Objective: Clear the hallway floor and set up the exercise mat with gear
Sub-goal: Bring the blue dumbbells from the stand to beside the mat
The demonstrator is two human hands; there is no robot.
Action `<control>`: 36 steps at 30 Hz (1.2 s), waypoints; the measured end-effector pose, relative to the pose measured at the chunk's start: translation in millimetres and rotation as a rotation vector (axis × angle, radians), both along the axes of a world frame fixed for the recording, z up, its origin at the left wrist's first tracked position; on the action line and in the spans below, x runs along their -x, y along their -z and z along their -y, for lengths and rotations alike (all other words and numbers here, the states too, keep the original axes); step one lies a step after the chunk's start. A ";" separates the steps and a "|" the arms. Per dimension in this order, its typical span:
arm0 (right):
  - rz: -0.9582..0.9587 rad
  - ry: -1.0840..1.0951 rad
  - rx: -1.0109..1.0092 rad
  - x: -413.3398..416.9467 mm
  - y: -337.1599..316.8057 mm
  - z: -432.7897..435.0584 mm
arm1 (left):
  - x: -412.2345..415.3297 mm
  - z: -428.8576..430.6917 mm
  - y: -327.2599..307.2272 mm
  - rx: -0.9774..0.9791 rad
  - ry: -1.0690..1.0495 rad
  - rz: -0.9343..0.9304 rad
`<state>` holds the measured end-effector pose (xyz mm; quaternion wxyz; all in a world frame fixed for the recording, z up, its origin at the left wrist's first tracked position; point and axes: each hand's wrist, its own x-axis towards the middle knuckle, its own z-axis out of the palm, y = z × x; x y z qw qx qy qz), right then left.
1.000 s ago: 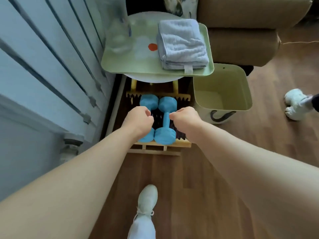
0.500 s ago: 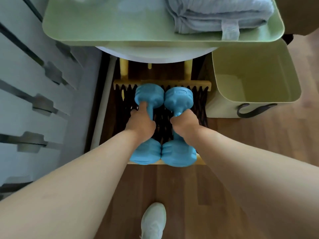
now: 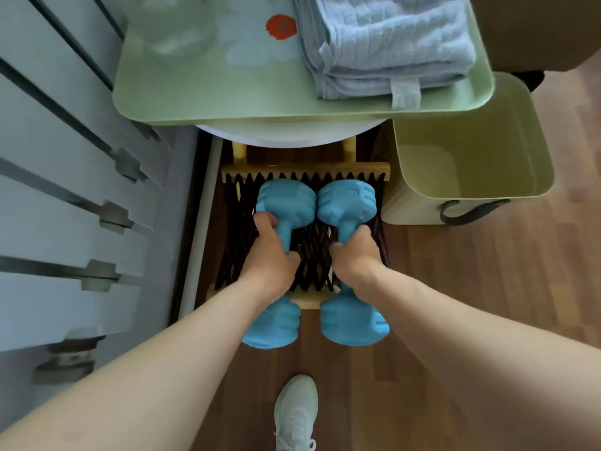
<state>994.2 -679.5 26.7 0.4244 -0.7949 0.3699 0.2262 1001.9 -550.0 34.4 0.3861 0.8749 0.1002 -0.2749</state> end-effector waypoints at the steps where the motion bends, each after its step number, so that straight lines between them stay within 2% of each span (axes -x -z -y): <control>1: -0.014 0.016 -0.013 7.2 -12.0 2.7 | 7.6 1.9 -11.6 -0.012 -0.007 0.002; 4: -0.010 0.069 -0.071 34.5 -56.7 11.1 | 34.9 12.2 -56.6 -0.015 0.003 0.028; 7: 0.022 0.074 -0.029 61.7 -109.3 22.1 | 59.4 25.9 -110.2 0.019 0.004 0.070; 11: 0.070 0.221 -0.070 92.0 -187.7 43.4 | 86.2 53.0 -187.6 0.083 0.033 0.149; 15: 0.171 0.227 0.039 125.0 -268.4 68.3 | 111.7 82.6 -265.5 0.125 0.071 0.234; 20: 0.277 0.314 0.077 177.7 -360.4 108.0 | 153.1 120.8 -357.5 0.191 0.177 0.303; 22: 0.292 0.321 0.083 187.6 -374.0 112.7 | 162.8 127.6 -370.6 0.219 0.181 0.304; 28: 0.315 0.574 0.101 253.5 -449.3 153.4 | 199.1 179.8 -434.4 0.294 0.412 0.283; 33: 0.338 0.938 0.077 314.0 -496.0 197.0 | 230.5 242.9 -481.3 0.365 0.721 0.283; 36: 0.349 1.027 0.223 354.1 -518.2 211.6 | 258.8 276.1 -502.6 0.393 0.886 0.303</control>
